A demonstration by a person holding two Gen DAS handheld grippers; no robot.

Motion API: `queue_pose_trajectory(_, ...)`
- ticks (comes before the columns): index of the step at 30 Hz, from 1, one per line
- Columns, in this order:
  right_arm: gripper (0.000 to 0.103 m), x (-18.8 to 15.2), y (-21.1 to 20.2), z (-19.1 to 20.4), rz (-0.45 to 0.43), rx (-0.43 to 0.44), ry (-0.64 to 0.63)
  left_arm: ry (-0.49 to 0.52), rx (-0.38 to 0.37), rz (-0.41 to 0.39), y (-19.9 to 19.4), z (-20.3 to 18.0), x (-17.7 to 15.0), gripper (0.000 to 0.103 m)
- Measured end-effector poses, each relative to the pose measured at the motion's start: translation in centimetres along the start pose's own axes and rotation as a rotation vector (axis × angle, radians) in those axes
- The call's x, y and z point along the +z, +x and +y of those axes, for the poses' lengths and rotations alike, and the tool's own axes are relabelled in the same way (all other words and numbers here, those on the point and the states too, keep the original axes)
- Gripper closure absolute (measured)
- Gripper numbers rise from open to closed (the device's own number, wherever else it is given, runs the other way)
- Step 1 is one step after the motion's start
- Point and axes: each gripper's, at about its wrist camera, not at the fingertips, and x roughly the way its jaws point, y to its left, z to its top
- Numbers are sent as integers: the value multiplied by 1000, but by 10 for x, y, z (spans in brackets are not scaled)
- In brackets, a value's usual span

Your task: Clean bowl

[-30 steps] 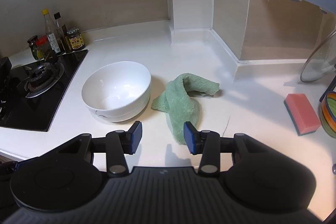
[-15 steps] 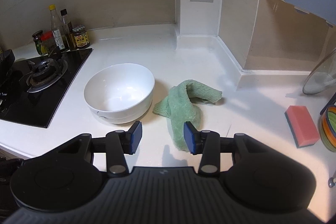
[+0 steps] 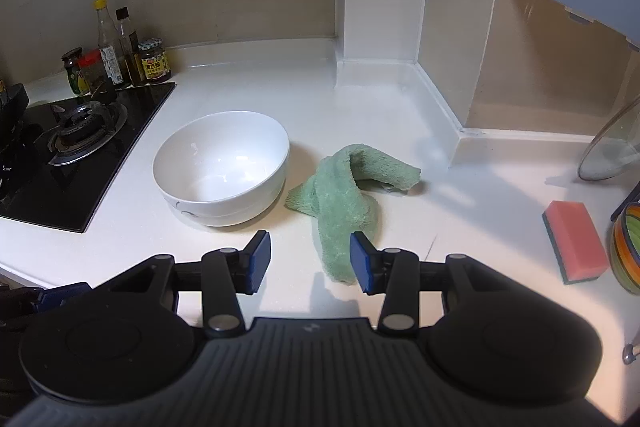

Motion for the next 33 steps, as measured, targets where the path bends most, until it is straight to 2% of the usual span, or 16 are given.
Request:
queue_pose_trajectory(17,65,4,8,-8,5,8,-12,17,-8,9,6,-8,2,87)
queue_pose_trajectory(21,65,5,9,-8,1,6,-13,37,9,-7,7,-11,3,87)
queue_pose_trajectory(26,65,7,10,-8,-2,4,-17,58,27,-46,5,-16,4,89)
queue_pose_trajectory(29,65,8,11,-8,-3,2,-18,62,32,-63,5,-17,6,94)
queue_pose_trajectory(33,65,6,11,0,-7,-12,-9,57,17,-47,7,-16,11,94)
